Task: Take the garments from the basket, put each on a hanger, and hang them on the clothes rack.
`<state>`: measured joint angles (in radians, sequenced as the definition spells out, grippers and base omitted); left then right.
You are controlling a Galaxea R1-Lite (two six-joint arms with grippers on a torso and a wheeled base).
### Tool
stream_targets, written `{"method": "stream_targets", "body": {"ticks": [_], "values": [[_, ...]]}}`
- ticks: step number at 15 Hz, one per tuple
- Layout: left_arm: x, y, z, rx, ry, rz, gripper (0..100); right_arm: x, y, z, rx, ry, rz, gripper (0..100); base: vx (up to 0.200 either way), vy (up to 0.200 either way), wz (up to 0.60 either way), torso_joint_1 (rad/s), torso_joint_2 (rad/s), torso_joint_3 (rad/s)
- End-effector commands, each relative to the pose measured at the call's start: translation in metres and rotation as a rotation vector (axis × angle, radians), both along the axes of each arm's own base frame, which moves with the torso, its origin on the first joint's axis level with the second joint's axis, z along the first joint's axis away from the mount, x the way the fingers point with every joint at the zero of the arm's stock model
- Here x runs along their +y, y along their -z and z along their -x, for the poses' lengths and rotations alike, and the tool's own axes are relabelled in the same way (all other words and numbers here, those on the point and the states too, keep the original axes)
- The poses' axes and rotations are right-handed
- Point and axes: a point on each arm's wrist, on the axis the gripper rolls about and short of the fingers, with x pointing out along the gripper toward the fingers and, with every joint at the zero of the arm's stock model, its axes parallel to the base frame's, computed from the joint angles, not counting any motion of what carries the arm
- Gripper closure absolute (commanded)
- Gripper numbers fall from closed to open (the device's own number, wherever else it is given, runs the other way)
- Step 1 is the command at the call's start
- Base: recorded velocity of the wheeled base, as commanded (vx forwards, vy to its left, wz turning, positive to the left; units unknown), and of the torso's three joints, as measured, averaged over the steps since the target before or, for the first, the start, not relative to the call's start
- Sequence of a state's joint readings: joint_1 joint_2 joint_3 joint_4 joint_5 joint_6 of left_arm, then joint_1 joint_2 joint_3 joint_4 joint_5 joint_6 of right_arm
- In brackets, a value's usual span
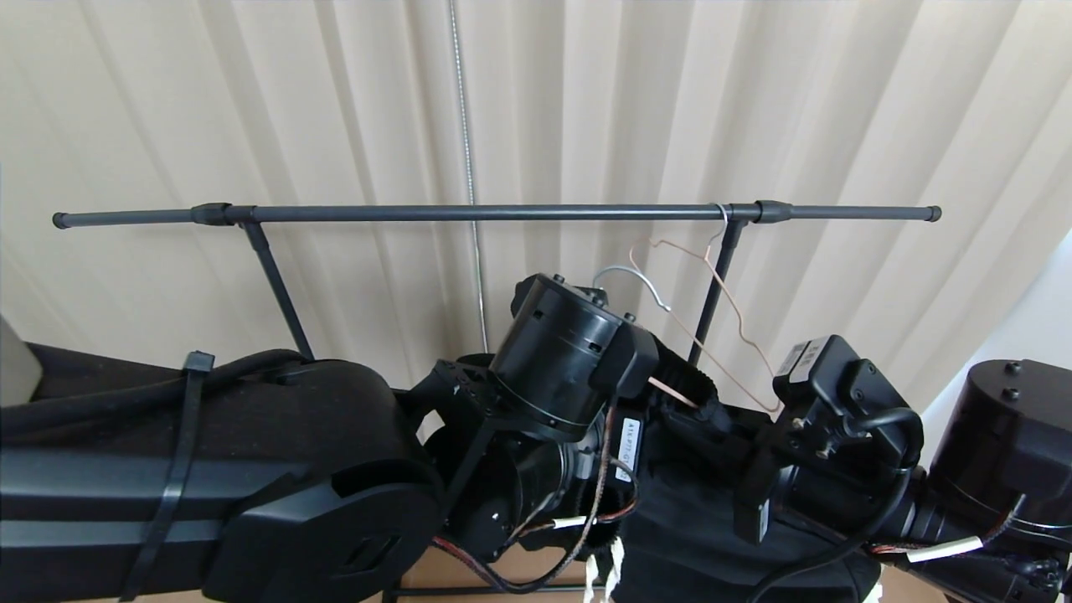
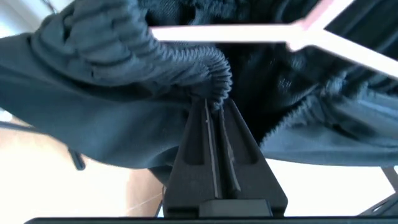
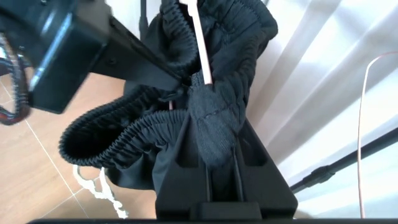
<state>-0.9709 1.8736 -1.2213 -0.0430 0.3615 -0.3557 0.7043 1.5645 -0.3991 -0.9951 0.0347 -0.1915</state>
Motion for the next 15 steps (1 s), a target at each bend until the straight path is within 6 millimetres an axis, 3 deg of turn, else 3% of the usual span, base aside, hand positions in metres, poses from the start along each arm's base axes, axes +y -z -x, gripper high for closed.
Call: {"method": "stream_targets", "body": {"ticks": [1, 6, 7, 15], "values": [[-0.002, 0.001, 0.0, -0.004, 0.0, 0.004, 100, 0.0, -0.001, 0.002, -0.002, -0.007, -0.002, 100, 0.0, 0.0, 0.0, 0.0, 0.0, 0.0], [-0.003, 0.001, -0.002, -0.018, -0.001, 0.023, 100, -0.001, -0.003, 0.004, -0.01, -0.01, -0.007, 100, 0.0, 0.0, 0.0, 0.0, 0.0, 0.0], [-0.004, 0.001, -0.002, -0.022, 0.0, 0.028, 0, -0.001, -0.002, 0.004, -0.009, -0.01, -0.006, 100, 0.0, 0.0, 0.0, 0.0, 0.0, 0.0], [0.01, -0.009, 0.018, -0.053, 0.0, 0.021, 0, -0.001, -0.003, 0.004, -0.011, -0.008, -0.009, 100, 0.0, 0.0, 0.0, 0.0, 0.0, 0.0]]}}
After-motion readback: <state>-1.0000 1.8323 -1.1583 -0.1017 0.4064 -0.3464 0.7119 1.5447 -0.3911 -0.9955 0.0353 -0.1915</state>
